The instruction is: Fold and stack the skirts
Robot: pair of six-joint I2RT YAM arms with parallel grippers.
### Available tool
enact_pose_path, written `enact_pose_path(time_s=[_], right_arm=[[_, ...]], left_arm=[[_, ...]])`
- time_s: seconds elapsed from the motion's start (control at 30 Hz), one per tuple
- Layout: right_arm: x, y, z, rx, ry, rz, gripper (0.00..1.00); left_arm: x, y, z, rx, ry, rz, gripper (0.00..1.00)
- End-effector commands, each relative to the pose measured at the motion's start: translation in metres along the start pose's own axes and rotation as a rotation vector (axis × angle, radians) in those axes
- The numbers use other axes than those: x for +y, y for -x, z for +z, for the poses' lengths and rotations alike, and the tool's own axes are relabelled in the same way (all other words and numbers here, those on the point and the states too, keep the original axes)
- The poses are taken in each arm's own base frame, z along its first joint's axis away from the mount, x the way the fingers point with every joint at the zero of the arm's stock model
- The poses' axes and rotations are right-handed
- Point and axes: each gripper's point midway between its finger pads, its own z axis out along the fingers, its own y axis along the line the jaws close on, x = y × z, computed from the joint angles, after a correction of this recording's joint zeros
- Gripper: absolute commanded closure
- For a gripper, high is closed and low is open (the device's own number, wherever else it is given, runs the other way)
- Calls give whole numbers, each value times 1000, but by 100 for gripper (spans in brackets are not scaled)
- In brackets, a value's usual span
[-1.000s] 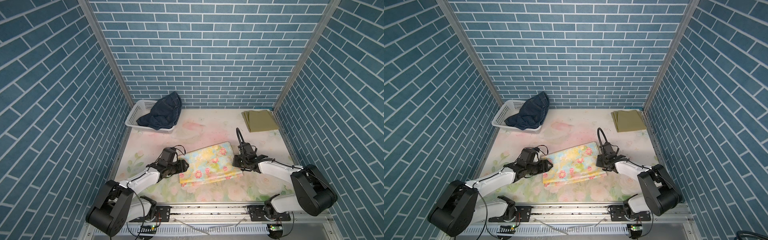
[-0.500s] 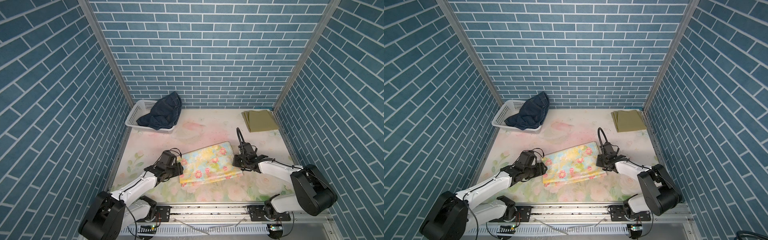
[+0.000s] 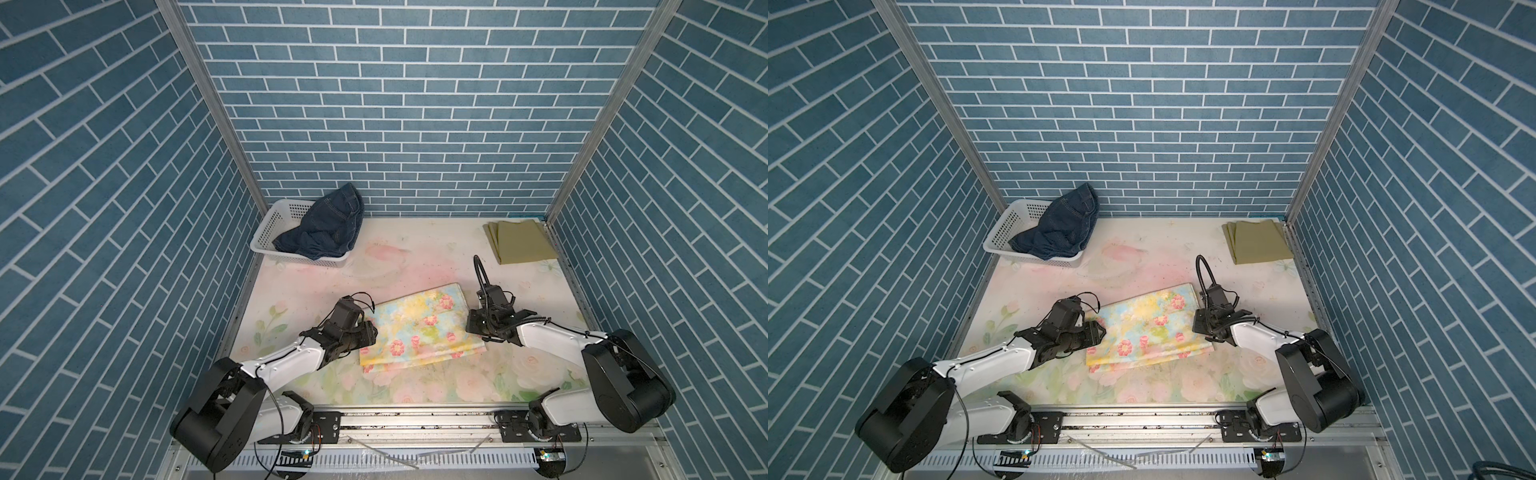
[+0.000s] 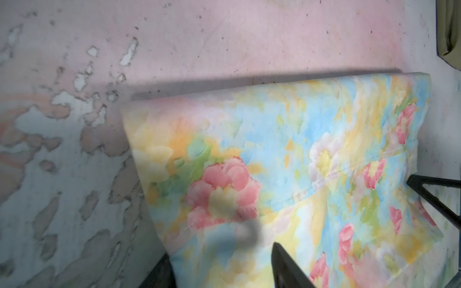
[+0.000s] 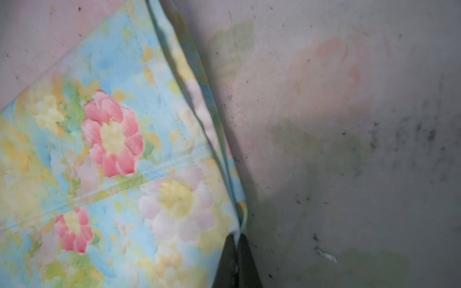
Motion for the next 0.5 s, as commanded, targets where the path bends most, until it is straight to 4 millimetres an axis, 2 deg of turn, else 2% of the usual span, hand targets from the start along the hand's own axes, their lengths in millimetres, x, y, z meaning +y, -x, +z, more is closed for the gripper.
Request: enact_pose_path(time_s=[0.0, 0.03, 0.17, 0.3, 0.47], right_arm=[[-18, -18, -3, 57, -67, -24, 100], [-17, -18, -3, 56, -65, -23, 100], [-17, -16, -5, 54, -65, -22, 100], [-16, -15, -8, 44, -65, -13, 100], [0, -18, -5, 38, -22, 7, 100]], left_arm=[[64, -80, 4, 270, 210, -64, 60], [65, -78, 3, 260, 220, -60, 71], [64, -63, -3, 217, 254, -33, 100], [56, -25, -23, 141, 331, 68, 100], [40, 25, -50, 41, 384, 155, 100]])
